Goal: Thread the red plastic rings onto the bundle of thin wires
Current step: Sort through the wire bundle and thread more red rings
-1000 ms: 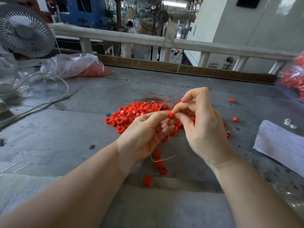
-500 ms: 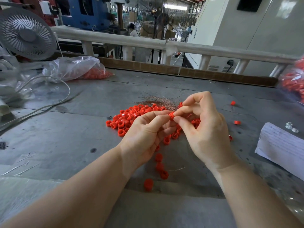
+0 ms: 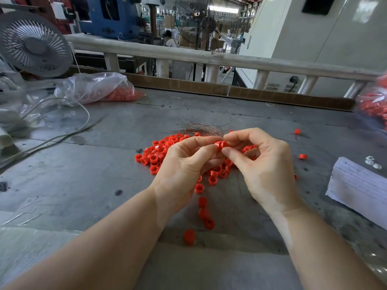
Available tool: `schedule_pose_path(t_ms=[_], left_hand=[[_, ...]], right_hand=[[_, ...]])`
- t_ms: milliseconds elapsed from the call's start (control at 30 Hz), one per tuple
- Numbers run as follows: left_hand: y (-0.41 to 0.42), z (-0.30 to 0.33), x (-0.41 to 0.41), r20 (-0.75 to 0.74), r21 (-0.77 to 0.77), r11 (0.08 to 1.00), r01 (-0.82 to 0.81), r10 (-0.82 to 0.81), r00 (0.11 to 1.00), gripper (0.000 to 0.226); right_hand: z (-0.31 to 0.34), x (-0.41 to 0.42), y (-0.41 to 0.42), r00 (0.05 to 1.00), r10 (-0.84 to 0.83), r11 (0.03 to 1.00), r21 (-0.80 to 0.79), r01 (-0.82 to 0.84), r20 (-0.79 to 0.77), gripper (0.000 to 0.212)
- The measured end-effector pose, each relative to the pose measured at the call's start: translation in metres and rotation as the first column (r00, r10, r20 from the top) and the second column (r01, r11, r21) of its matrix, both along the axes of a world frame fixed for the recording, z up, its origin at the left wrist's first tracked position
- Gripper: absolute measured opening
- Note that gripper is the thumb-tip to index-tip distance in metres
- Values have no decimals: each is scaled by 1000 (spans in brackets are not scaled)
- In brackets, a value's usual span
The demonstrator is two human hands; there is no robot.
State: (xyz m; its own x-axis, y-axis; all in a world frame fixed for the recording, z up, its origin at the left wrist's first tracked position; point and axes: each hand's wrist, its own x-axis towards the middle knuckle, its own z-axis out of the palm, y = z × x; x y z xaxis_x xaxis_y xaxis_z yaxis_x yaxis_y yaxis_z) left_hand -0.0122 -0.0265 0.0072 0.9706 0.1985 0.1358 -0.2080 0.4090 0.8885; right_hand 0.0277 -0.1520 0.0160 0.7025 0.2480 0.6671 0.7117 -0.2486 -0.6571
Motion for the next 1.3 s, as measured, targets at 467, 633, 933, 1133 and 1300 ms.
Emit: schedule_pose_path(t_ms=[467, 633, 933, 1133, 1300], left_hand=[[0, 0, 1, 24, 7, 1000, -18, 18, 1000, 16], [0, -1, 0, 31, 6, 1000, -16, 16, 999, 17], [1, -1, 2, -9, -62, 998, 28, -29, 1000, 19], [1, -2, 2, -22, -107, 994, 22, -24, 999, 19], [1, -2, 2, -36, -109, 994, 17, -21, 999, 22]], right_hand=[[0, 0, 0, 997, 51, 995, 83, -46, -62, 31], [1, -1, -1, 1000, 25, 999, 38, -25, -14, 20], [0, 0, -2, 990, 7, 999, -39, -2, 144, 16], [-1, 1, 0, 988, 23, 998, -68, -13, 151, 14], [-1, 2, 1, 993, 27, 996, -89, -17, 118, 14]])
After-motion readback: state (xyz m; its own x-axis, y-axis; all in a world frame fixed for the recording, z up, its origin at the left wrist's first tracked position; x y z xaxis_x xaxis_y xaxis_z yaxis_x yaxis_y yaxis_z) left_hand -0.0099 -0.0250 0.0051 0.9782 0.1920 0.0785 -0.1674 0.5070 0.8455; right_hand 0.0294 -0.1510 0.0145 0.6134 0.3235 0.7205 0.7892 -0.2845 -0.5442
